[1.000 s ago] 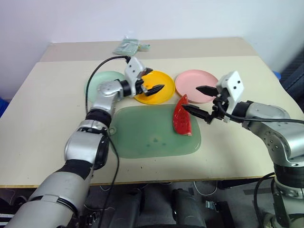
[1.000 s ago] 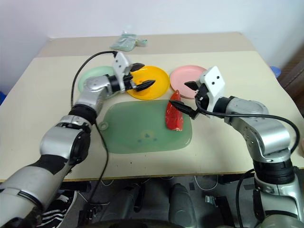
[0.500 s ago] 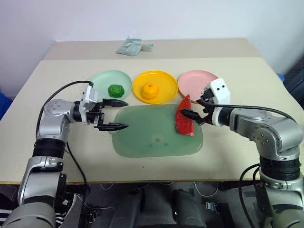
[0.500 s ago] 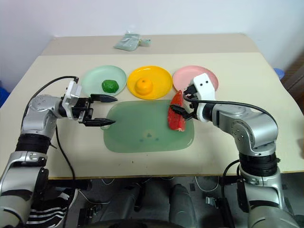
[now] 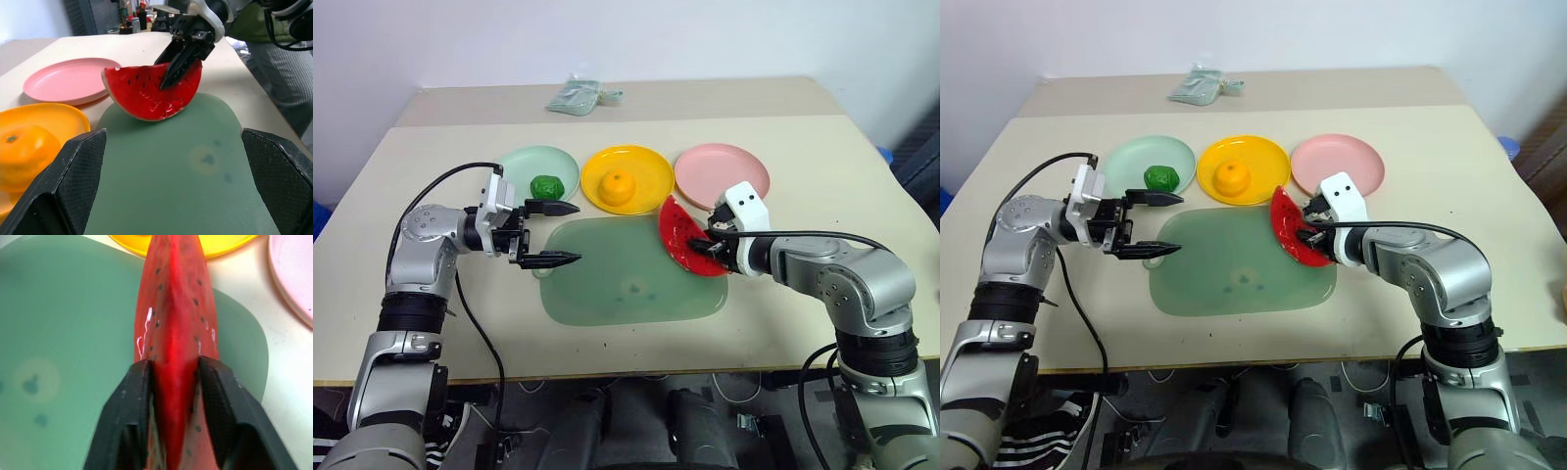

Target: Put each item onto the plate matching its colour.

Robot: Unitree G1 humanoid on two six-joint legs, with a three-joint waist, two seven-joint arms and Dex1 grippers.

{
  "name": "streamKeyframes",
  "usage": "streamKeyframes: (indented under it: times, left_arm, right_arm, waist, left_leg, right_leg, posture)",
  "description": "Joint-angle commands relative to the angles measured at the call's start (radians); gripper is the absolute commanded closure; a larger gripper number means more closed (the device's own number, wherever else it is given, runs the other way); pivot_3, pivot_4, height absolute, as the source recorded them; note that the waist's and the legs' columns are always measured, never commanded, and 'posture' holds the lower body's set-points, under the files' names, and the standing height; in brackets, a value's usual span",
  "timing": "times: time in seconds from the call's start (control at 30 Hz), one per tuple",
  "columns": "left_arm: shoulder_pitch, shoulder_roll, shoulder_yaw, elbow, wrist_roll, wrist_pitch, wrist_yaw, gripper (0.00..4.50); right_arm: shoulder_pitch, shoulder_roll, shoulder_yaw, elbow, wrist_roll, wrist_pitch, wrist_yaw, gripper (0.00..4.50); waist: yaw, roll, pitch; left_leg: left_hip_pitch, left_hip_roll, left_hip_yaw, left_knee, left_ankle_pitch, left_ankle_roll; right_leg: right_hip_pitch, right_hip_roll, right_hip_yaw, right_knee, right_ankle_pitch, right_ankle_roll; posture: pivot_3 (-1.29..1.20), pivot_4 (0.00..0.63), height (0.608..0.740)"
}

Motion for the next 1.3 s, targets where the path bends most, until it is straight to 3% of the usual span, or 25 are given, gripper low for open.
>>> streamKeyframes:
  times: [0.03, 0.3, 0.47, 0.73, 0.87, 0.97, 1.07, 1.1, 1.3]
  left_arm:
    - [-0.01, 0.007, 0.021, -0.021, -0.018, -0.001, 0.008, 0.0]
    - [-0.025, -0.006, 0.024, -0.004, -0.011, -0.025, 0.035, 0.0]
    - [-0.028, -0.005, 0.02, -0.009, -0.019, -0.007, 0.034, 0.0]
    - [-0.018, 0.001, 0.025, -0.016, -0.015, -0.013, 0.042, 0.0]
    - [-0.024, -0.005, 0.024, -0.015, -0.017, -0.013, 0.046, 0.0]
    - [-0.026, -0.008, 0.022, -0.015, -0.018, -0.01, 0.048, 0.0]
    - [-0.024, -0.005, 0.019, -0.017, -0.02, -0.007, 0.042, 0.0]
    - [-0.023, -0.004, 0.02, -0.02, -0.024, -0.004, 0.038, 0.0]
    - [-0.018, 0.004, 0.031, -0.029, -0.027, -0.007, 0.032, 0.0]
  right_arm:
    - [-0.019, -0.02, -0.002, -0.031, -0.008, -0.045, 0.025, 2.79]
    - [-0.097, -0.033, -0.078, 0.087, -0.048, -0.187, 0.041, 2.79]
    - [-0.074, -0.076, -0.02, 0.072, -0.046, -0.214, 0.119, 2.79]
    - [-0.115, -0.029, -0.057, 0.067, -0.031, -0.194, 0.094, 2.79]
    - [-0.133, 0.05, -0.086, 0.034, 0.025, -0.104, 0.056, 2.79]
    - [-0.127, 0.088, -0.116, -0.005, 0.089, -0.05, 0.069, 1.97]
    - [-0.122, 0.015, -0.017, -0.033, 0.011, -0.012, 0.022, 0.4]
    - [-0.119, 0.002, 0.012, -0.039, -0.008, -0.006, 0.008, 0.09]
    - [-0.128, 0.022, 0.035, -0.021, -0.042, 0.039, -0.044, 0.09]
  waist:
    - [0.0, 0.0, 0.0]
    - [0.0, 0.0, 0.0]
    - [0.001, 0.0, 0.0]
    - [-0.001, 0.0, 0.0]
    - [0.0, 0.0, 0.0]
    - [-0.001, 0.0, 0.0]
    - [0.003, 0.0, 0.0]
    - [0.005, 0.0, 0.0]
    - [-0.003, 0.0, 0.0]
  left_leg:
    - [0.0, 0.0, 0.0, 0.0, 0.0, 0.0]
    - [0.0, 0.0, 0.001, 0.0, 0.0, 0.0]
    - [0.0, 0.0, 0.002, 0.0, 0.0, 0.0]
    - [0.0, 0.001, 0.004, 0.0, 0.0, 0.0]
    - [0.0, 0.001, 0.004, 0.0, 0.0, 0.0]
    - [0.0, 0.001, 0.004, -0.001, 0.0, 0.0]
    - [0.0, 0.0, 0.004, -0.001, 0.0, 0.001]
    - [0.0, 0.0, 0.004, -0.001, 0.0, 0.0]
    - [0.0, 0.001, 0.005, -0.002, 0.0, 0.001]
  right_leg:
    - [0.0, 0.0, 0.0, 0.0, 0.0, 0.0]
    - [0.0, 0.0, 0.001, 0.0, 0.0, 0.0]
    - [-0.001, 0.0, 0.001, 0.0, 0.0, 0.0]
    - [-0.002, 0.0, 0.003, 0.0, 0.0, 0.0]
    - [-0.002, 0.0, 0.004, 0.0, 0.0, 0.0]
    - [-0.002, 0.001, 0.004, 0.0, 0.0, 0.0]
    - [-0.002, 0.0, 0.005, 0.0, 0.0, 0.0]
    - [-0.002, 0.0, 0.005, 0.0, 0.0, 0.0]
    - [-0.003, 0.001, 0.006, 0.0, 0.0, 0.0]
  posture:
    - [0.0, 0.15, 0.74]
    - [0.0, 0.15, 0.74]
    - [0.0, 0.15, 0.74]
    - [0.0, 0.15, 0.74]
    - [0.0, 0.15, 0.74]
    - [0.0, 0.15, 0.74]
    - [0.0, 0.15, 0.74]
    - [0.0, 0.15, 0.74]
    - [0.0, 0.15, 0.74]
